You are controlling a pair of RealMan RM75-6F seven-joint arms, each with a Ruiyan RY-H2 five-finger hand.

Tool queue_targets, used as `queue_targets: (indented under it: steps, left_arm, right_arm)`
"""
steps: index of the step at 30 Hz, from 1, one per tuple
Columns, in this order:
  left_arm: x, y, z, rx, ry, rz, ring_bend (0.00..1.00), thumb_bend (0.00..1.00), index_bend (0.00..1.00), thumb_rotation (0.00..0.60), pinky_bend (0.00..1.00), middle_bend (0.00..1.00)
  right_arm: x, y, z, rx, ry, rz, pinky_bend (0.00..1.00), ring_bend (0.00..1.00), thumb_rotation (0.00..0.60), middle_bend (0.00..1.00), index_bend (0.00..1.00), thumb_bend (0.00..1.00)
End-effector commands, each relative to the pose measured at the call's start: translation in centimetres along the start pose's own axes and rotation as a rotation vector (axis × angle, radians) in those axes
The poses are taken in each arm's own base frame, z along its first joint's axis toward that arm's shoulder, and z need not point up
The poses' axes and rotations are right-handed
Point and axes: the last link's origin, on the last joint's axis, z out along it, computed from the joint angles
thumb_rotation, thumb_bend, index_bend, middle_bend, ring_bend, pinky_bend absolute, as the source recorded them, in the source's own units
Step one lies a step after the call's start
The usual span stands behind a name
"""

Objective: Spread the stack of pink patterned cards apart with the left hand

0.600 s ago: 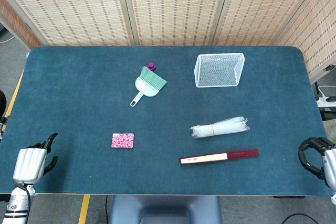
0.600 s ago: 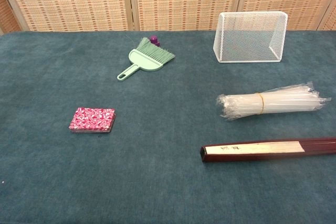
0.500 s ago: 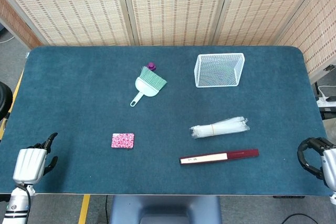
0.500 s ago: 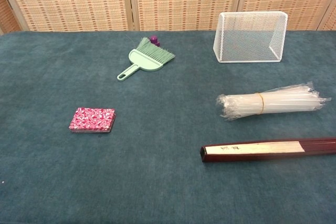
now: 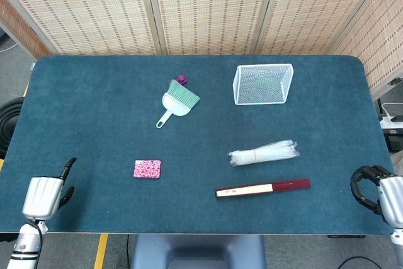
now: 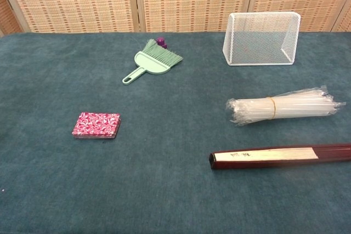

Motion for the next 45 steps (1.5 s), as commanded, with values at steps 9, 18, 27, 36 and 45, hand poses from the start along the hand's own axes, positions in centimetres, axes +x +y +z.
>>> queue_targets:
  steps: [9, 18, 27, 36, 45]
  left_arm:
    - [-1.2, 5.5, 2.7, -0.105, -0.137, -0.031, 1.0, 0.32, 0.17, 0.6, 1.0, 1.0]
    - [-2.6, 10.9, 5.9, -0.126, -0.246, -0.06, 1.0, 0.35, 0.21, 0.6, 1.0, 1.0]
    - [-3.2, 13.6, 8.6, -0.06, -0.312, -0.044, 1.0, 0.36, 0.21, 0.6, 1.0, 1.0]
    - [-3.0, 15.7, 9.7, 0.002, -0.367, -0.048, 1.0, 0.36, 0.21, 0.6, 1.0, 1.0]
    - [-2.4, 17.8, 10.3, 0.061, -0.42, -0.031, 1.0, 0.36, 0.2, 0.6, 1.0, 1.0]
  right_arm:
    - [0.1, 0.0, -0.3, 0.018, -0.013, 0.006, 0.8, 0.52, 0.6, 0.58, 0.65, 0.46]
    - [0.2, 0.1, -0.3, 0.021, -0.024, 0.012, 0.8, 0.52, 0.6, 0.58, 0.65, 0.46]
    - [0.4, 0.3, -0.2, 0.022, -0.032, 0.018, 0.8, 0.52, 0.6, 0.58, 0.65, 0.46]
    - [0.4, 0.3, -0.1, 0.022, -0.041, 0.02, 0.8, 0.52, 0.6, 0.58, 0.65, 0.46]
    - [0.4, 0.3, -0.1, 0.026, -0.052, 0.021, 0.8, 0.52, 0.6, 0.58, 0.65, 0.46]
